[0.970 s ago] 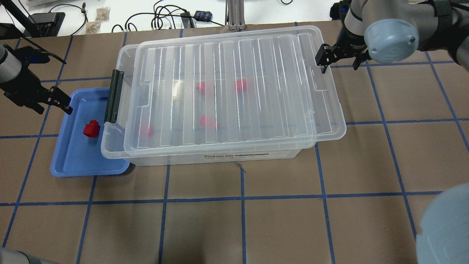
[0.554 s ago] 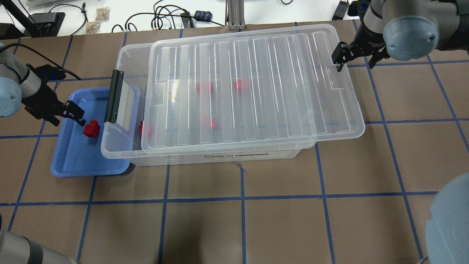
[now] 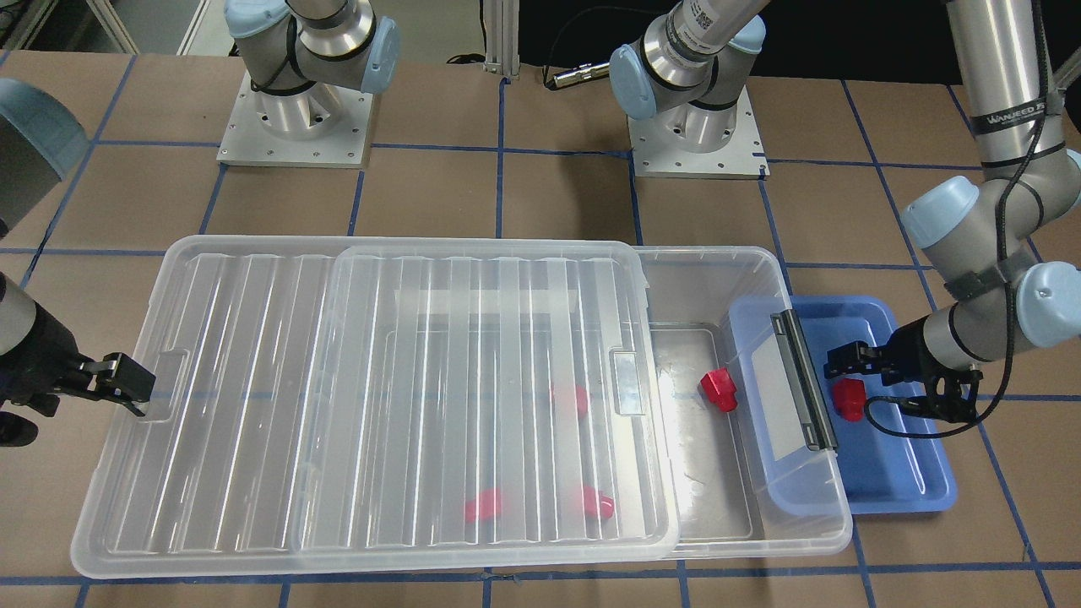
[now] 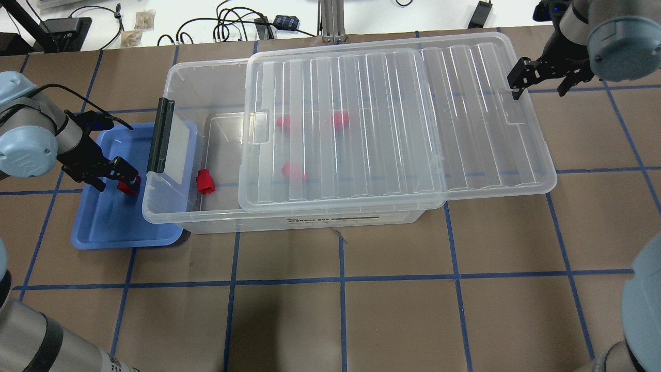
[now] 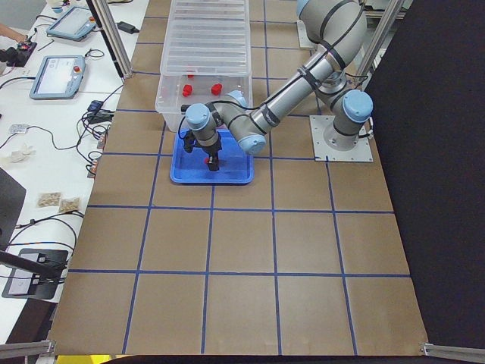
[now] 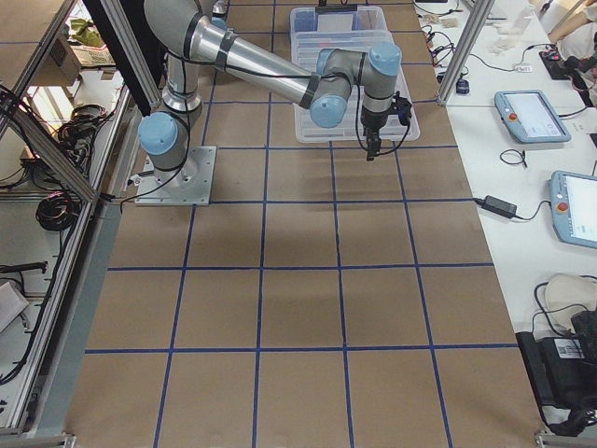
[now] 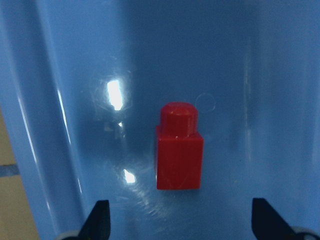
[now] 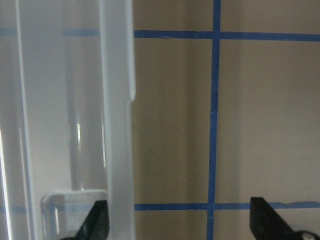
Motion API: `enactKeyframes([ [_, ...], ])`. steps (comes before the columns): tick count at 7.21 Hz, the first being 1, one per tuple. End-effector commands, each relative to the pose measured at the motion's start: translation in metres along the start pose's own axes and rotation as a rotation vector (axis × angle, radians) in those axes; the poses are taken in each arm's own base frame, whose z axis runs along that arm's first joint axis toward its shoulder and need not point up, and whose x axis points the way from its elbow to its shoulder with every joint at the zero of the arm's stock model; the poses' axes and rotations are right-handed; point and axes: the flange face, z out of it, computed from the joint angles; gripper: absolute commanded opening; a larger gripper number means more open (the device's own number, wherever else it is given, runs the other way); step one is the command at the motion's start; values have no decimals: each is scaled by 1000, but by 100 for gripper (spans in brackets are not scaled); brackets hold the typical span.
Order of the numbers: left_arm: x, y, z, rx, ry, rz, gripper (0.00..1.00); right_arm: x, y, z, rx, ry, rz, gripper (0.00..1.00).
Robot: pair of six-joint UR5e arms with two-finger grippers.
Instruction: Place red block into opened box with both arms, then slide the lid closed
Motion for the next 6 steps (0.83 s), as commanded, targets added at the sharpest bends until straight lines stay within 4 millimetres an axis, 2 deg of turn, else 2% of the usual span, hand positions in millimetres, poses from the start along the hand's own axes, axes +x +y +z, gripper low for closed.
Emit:
enactKeyframes([
  [1,-3,-7,12,3,1,7,41,21,2,1,-2,-1,7,100],
  [2,-4,-8,13,3,1,7,7,21,3,-1,0,-2,7,100],
  [3,-5,-9,11,7,-1,11,0,21,3,-3,3,-1,7,100],
  [5,1,-10,1,23,-13,11,0,20,3,-9,13,3,7,100],
  [6,4,-14,-14,39,-25,13,0,21,0,-21,34,3,8,100],
])
